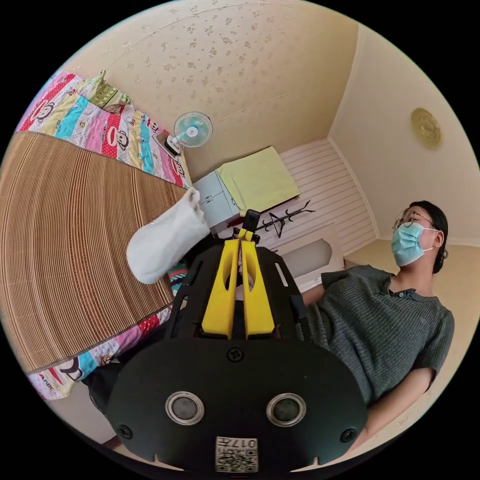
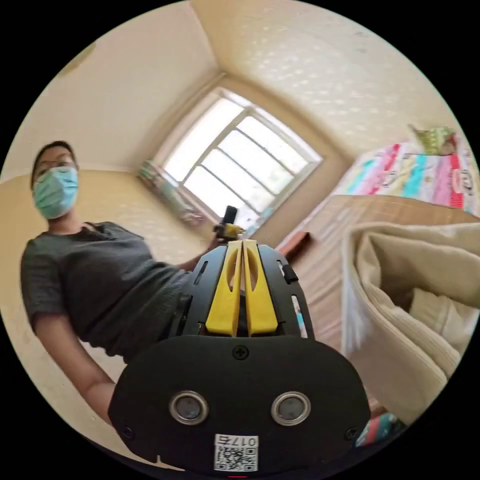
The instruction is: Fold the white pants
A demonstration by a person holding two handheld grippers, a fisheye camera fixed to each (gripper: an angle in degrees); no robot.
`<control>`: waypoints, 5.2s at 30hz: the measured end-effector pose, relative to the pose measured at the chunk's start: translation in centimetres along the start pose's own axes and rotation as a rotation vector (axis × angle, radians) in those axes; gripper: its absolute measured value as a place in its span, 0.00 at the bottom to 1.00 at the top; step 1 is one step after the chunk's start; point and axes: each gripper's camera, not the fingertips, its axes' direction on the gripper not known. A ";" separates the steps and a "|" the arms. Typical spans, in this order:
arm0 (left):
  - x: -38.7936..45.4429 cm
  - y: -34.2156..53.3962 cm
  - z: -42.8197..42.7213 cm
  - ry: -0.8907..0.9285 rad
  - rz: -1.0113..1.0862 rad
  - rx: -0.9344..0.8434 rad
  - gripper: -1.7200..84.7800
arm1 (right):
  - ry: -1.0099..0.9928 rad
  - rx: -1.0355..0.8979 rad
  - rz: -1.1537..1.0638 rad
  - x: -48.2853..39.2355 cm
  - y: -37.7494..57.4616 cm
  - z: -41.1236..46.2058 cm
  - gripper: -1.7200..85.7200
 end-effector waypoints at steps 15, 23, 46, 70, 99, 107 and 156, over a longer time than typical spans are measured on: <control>0.3 3.7 -4.9 -0.132 -0.159 0.085 0.01 | 0.778 -0.226 0.734 15.6 1.7 -4.1 0.09; 1.3 4.6 -8.5 -0.197 -0.237 0.126 0.01 | 0.558 0.063 1.222 27.8 5.7 -4.5 0.19; -0.3 3.8 -14.5 -0.147 -0.345 0.292 0.01 | 0.238 -0.061 1.105 27.8 9.3 9.7 0.17; 5.1 -8.3 -0.6 -0.327 -0.040 -0.087 0.27 | -0.084 0.399 -0.040 -4.6 4.1 17.4 0.02; 39.6 -11.1 1.8 -0.379 0.893 0.210 0.11 | 0.898 0.734 -1.154 -53.3 5.4 29.6 0.02; 28.8 -14.6 -8.3 0.022 0.664 0.308 0.07 | 0.581 0.532 -0.783 -35.9 -7.4 19.9 0.02; -59.8 -6.3 -22.2 -0.190 -1.002 0.119 0.12 | 0.871 0.116 1.419 45.0 -9.5 13.0 0.16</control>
